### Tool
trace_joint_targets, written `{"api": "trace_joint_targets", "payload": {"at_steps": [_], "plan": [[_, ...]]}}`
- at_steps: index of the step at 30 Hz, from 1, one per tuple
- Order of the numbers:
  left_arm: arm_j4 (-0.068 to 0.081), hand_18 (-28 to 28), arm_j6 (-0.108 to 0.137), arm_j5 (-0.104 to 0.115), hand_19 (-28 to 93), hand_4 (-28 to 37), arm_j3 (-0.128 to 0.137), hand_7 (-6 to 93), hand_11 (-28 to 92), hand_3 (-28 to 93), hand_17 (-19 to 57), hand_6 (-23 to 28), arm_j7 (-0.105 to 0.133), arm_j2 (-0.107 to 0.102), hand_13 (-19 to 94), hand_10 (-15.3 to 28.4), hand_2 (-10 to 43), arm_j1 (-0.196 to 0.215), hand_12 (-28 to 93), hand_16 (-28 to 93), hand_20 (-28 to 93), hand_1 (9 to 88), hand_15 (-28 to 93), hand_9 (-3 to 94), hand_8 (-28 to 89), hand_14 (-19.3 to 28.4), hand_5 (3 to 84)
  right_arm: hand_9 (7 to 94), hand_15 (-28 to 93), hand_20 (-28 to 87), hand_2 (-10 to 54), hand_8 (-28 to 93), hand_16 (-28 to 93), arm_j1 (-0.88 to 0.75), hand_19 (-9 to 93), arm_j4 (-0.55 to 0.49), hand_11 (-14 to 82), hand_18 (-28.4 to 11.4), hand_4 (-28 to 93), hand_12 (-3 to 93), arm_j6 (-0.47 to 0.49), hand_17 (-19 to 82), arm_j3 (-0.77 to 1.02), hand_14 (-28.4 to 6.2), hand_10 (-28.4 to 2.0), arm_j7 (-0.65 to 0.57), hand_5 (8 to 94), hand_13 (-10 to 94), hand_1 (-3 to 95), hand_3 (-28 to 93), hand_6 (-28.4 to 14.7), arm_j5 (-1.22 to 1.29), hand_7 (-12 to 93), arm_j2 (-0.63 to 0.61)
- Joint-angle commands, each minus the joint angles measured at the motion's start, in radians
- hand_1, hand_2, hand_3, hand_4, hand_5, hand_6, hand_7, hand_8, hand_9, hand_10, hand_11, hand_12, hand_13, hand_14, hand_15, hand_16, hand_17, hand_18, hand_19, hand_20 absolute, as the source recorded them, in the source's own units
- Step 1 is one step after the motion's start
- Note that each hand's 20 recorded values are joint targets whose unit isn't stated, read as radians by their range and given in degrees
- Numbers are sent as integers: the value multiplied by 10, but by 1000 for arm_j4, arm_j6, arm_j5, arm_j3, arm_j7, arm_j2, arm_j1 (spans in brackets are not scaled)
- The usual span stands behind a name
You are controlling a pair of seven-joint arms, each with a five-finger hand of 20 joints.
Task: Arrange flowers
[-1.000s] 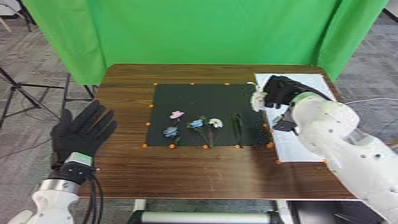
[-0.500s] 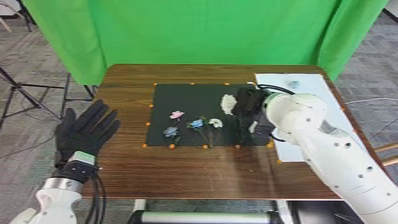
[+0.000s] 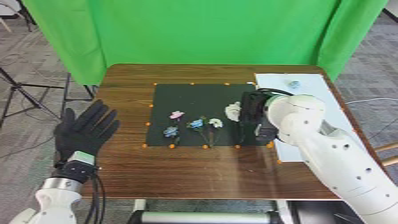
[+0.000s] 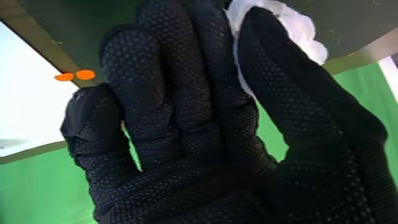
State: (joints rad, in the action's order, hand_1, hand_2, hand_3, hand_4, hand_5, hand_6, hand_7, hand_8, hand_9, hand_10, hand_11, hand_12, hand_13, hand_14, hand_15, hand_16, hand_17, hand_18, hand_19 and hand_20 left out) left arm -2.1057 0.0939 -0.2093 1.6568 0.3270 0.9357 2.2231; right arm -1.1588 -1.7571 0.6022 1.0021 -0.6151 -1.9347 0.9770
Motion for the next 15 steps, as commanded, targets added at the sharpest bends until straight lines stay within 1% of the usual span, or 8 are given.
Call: {"api": "trace_joint_targets", "payload": {"at_steps": [1, 2, 4, 8, 10, 13, 14, 15], "plan": [[-5, 126, 10, 7, 318, -283, 1, 182, 189, 669, -64, 64, 6, 1, 236, 120, 161, 11, 92, -90, 81, 256, 338, 342, -103, 136, 401, 765, 609, 412, -52, 93, 280, -8, 900, -26, 298, -240, -240, 244, 60, 349, 16, -141, -148, -27, 690, 655, 372, 718, -35, -16, 333, -5], [-2, 126, 8, 9, 318, -283, -1, 182, 190, 669, -64, 64, 10, 1, 236, 120, 159, 8, 92, -90, 81, 258, 337, 342, -103, 135, 401, 764, 608, 414, -56, 63, 279, -5, 898, -23, 296, -241, -239, 244, 64, 349, 15, -141, -149, -28, 689, 654, 367, 720, -35, -18, 330, -4], [-6, 126, 5, 11, 316, -283, 3, 182, 191, 672, -64, 64, 14, 1, 236, 119, 150, 16, 92, -90, 81, 260, 337, 341, -103, 135, 401, 758, 605, 420, -65, -77, 279, -4, 895, -25, 292, -243, -230, 240, 72, 347, 16, -142, -151, -45, 690, 653, 350, 725, -34, -15, 338, -4], [-7, 126, 12, 11, 313, -283, 3, 182, 190, 675, -63, 65, 12, 3, 235, 120, 135, 15, 92, -89, 81, 262, 336, 339, -102, 135, 398, 751, 601, 421, -73, -101, 276, -14, 894, -36, 284, -245, -229, 238, 61, 346, 28, -142, -156, -69, 685, 650, 340, 719, -38, -19, 320, -8], [-7, 126, 17, 10, 312, -283, 5, 183, 190, 675, -63, 65, 9, 6, 235, 119, 131, 15, 93, -89, 81, 264, 336, 338, -102, 134, 398, 747, 600, 420, -71, -100, 276, -40, 894, -55, 280, -247, -230, 238, -2, 346, 42, -142, -160, -48, 682, 649, 338, 713, -40, -59, 317, -17], [-16, 126, 29, 15, 312, -283, 3, 182, 190, 672, -63, 66, 20, 5, 235, 119, 130, 27, 94, -88, 82, 266, 336, 338, -103, 135, 398, 735, 604, 420, -72, -98, 276, -86, 898, -68, 281, -244, -227, 239, -235, 350, 23, -142, -159, 71, 674, 648, 336, 715, -42, -204, 315, -44], [-18, 126, 31, 19, 312, -283, 2, 182, 190, 672, -63, 65, 27, 1, 236, 119, 130, 30, 94, -88, 82, 266, 336, 338, -102, 135, 398, 731, 607, 420, -77, -98, 276, -88, 900, -63, 284, -242, -226, 239, -263, 351, 21, -142, -158, 122, 671, 648, 338, 721, -42, -239, 318, -47], [-15, 126, 27, 18, 312, -283, 5, 183, 190, 672, -64, 66, 22, 3, 236, 119, 130, 29, 94, -88, 83, 267, 336, 338, -103, 135, 398, 715, 614, 420, -84, -100, 279, -86, 900, -61, 283, -238, -227, 238, -272, 350, 19, -139, -154, 157, 658, 645, 345, 729, -40, -262, 319, -48]]}}
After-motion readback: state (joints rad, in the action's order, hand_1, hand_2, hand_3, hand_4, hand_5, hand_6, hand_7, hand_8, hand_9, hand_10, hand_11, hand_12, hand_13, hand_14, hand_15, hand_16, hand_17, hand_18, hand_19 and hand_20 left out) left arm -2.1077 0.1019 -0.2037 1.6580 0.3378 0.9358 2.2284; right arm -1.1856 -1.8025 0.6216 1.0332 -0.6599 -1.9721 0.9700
